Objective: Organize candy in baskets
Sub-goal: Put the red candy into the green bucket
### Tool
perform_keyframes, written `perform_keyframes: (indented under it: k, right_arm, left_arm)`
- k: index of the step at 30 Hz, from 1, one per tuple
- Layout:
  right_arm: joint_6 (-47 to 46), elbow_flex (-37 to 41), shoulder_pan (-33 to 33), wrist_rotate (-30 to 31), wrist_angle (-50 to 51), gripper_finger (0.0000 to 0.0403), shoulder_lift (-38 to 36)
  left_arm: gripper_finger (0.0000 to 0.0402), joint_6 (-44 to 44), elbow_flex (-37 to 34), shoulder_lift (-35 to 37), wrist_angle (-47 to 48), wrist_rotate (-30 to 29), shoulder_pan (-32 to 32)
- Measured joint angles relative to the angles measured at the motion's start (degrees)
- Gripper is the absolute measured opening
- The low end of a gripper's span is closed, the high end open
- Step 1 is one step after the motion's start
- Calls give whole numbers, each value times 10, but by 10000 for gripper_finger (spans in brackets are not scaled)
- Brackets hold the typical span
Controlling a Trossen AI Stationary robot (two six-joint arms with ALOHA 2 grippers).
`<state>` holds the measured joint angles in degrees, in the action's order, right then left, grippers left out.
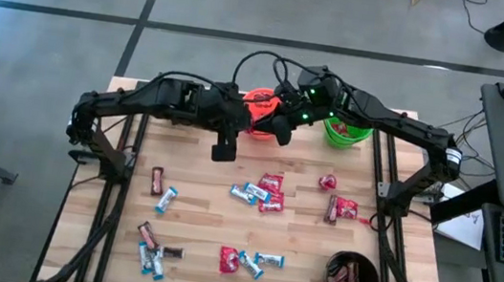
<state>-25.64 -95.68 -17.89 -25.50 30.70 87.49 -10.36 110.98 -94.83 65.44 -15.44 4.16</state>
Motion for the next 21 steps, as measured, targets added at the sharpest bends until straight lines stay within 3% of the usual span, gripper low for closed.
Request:
perform_keyframes:
  k: [21]
  right_arm:
    - [-9,0,0,3,-38,109,15]
  left_arm:
    - [0,-16,0,0,-27,0,1]
